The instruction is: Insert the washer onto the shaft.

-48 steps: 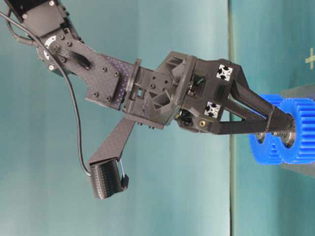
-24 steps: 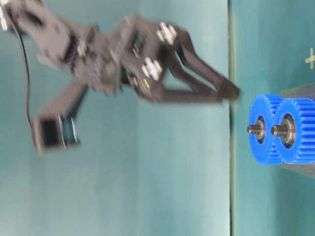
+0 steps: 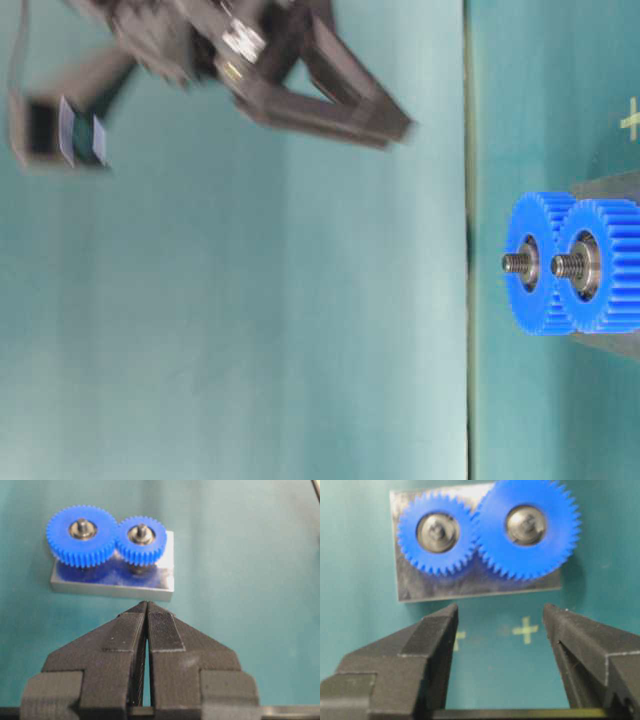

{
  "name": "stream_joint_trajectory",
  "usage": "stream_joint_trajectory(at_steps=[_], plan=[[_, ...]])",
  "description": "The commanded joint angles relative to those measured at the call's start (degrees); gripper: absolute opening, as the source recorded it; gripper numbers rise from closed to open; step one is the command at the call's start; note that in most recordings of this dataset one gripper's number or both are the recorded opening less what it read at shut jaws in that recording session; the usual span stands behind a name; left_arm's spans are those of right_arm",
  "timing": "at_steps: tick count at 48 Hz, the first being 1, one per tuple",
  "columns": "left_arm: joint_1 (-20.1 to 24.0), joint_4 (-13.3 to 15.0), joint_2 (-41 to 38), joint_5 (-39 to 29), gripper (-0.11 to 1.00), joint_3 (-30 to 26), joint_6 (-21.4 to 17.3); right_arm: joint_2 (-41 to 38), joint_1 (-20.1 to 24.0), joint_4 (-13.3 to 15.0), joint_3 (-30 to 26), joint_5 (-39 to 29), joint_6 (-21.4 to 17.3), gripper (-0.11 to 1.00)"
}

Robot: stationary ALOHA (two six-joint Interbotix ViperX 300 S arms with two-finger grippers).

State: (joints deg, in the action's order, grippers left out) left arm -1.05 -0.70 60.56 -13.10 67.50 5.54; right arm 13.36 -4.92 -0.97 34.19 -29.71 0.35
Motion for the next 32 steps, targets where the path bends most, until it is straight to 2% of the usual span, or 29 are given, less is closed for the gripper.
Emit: stream_joint_trajectory(at_steps=[1,19,32], plan=[[0.00,-0.09,-0.44,0.62,0.01,-0.88,-0.09,3.78,-0.09,0.09,2.29,2.11,-0.53,0.69],[0.35,-0.09,-0.18,3.08,0.01,0.18,0.53,11.25,-0.09,0.00,10.72,6.59,-0.53,0.69],[0.35,-0.18,0.62,8.35,0.01,2.72,0.62,18.28,0.00,-0.18,19.51,19.95,-0.70,0.69]])
